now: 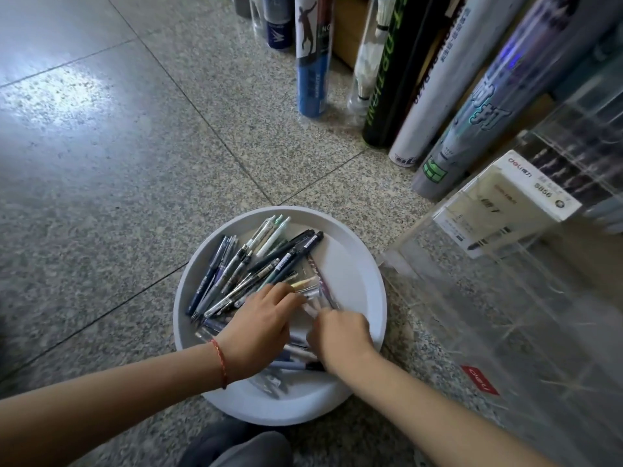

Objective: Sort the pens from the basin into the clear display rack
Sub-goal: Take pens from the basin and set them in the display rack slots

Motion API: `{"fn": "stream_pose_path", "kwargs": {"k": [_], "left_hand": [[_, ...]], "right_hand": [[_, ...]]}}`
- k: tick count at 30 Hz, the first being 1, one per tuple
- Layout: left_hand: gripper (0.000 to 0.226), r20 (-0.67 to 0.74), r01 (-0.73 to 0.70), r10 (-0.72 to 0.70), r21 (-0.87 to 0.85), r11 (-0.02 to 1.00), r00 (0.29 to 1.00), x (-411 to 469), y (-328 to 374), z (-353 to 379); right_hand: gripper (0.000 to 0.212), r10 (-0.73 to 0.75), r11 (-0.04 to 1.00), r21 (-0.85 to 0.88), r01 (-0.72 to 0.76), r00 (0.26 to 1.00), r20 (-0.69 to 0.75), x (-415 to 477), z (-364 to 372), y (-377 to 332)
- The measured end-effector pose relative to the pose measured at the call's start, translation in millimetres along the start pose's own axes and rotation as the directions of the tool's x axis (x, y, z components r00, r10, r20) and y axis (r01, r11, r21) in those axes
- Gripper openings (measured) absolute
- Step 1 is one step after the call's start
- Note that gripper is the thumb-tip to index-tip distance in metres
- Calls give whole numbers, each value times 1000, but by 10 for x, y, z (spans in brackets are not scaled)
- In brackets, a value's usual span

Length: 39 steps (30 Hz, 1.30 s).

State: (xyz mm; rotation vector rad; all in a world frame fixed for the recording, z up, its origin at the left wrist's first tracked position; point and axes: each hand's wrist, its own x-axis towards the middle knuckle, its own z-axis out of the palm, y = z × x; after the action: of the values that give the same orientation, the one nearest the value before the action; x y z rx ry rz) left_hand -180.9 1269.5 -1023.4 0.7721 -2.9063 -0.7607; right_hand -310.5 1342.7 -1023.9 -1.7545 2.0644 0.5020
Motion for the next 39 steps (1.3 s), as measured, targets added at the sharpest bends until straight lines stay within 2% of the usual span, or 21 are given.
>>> {"fn": "stream_pose_path", "kwargs": {"k": [3,6,9,12,15,17,18,19,20,22,24,26,29,31,33,35,37,39], "left_hand": [[47,5,-91,91,79,993,996,68,83,20],[49,56,-254,249,139,957,967,180,227,26],[38,27,-334,335,175,926,942,320,434,1],[22,-48,-376,391,186,908,919,468,619,-46],[23,-7,-337,342,148,930,940,555,676,-143],[25,19,-172,175,-110,979,984,522,728,-273],[26,79,-45,75,-327,944,994,500,785,-347],[25,136,70,3,-525,848,991,487,866,-418],[23,164,135,-32,-664,735,986,493,968,-492],[24,258,246,-47,-826,507,965,530,1214,-665],[27,370,361,-28,-887,288,929,593,1434,-814],[28,430,427,-4,-896,125,903,672,1583,-942],[25,448,448,24,-894,25,894,776,1756,-1075],[20,451,452,78,-892,-1,889,851,1873,-1145],[22,426,421,129,-905,64,896,973,2011,-1268],[31,332,302,115,-928,216,936,1149,2146,-1423],[35,141,99,77,-911,399,987,1340,2286,-1556],[30,-77,-94,54,-860,501,996,1520,2401,-1619]], "right_hand": [[29,-72,997,28,70,996,58,-280,-308,257],[28,-153,988,49,149,982,108,-604,-548,549],[15,-116,969,233,83,985,130,-840,-723,823],[24,-115,925,374,70,989,98,-937,-808,1032],[23,-100,852,511,111,994,-49,-947,-852,1166],[12,-31,731,667,145,983,-181,-945,-907,1231],[4,12,621,766,169,974,-225,-950,-944,1257],[4,51,492,848,199,965,-256,-966,-991,1281],[9,80,358,906,228,959,-272,-995,-1050,1302],[13,116,129,955,266,953,-281,-1074,-1168,1366],[12,149,32,957,289,945,-290,-1181,-1297,1455],[16,180,-19,952,305,938,-297,-1301,-1413,1565],[17,198,-124,927,353,924,-326,-1481,-1554,1692],[26,209,-184,896,403,907,-365,-1582,-1634,1743],[29,270,-188,860,475,867,-420,-1694,-1749,1812],[25,381,-68,799,597,756,-533,-1845,-1904,1940],[19,493,202,680,705,526,-693,-2057,-2093,2108],[13,523,512,519,684,230,-821,-2284,-2250,2260]]}}
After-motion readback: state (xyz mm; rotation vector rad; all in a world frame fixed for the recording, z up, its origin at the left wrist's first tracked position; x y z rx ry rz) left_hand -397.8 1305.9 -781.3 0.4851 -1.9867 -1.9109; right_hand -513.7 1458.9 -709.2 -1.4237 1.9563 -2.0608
